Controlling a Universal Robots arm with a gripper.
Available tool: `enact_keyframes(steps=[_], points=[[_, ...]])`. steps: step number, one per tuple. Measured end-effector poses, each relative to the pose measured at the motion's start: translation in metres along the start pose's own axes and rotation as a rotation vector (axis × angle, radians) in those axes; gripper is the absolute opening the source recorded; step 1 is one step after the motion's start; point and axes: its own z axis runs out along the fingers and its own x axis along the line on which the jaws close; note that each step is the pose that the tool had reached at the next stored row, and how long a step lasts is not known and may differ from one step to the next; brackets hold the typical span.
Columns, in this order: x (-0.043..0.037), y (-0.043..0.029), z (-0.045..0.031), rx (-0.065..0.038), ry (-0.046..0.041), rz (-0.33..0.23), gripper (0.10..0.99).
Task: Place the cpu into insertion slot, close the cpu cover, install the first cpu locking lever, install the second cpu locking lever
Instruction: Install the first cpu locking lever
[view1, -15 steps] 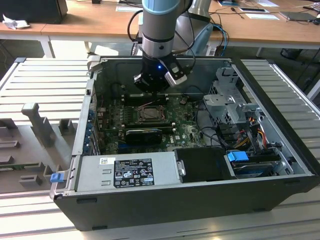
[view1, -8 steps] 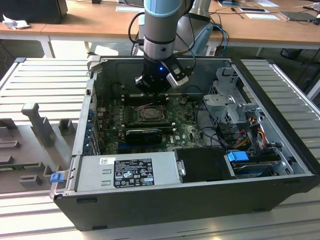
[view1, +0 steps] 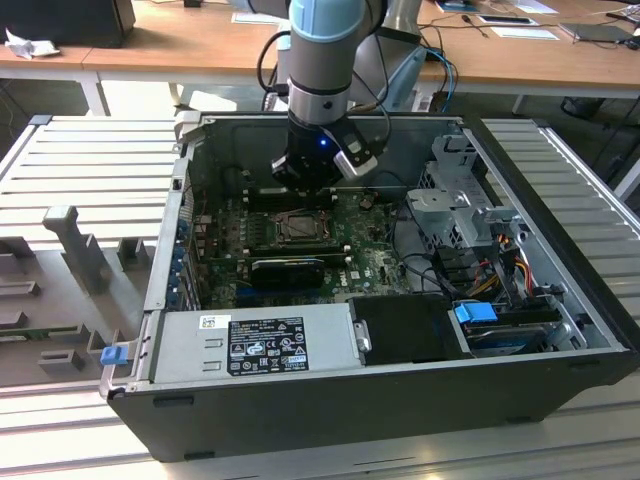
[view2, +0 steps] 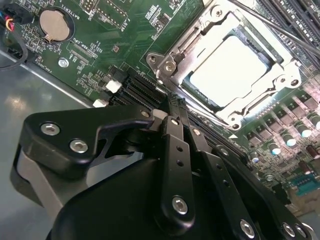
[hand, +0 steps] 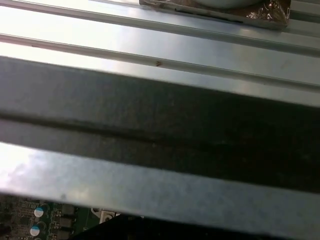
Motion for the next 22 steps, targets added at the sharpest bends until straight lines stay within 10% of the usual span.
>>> enact_keyframes(steps=[22], points=[[-0.0008,-0.0020,0.0066,0.009,0.0015,0.000,0.106]])
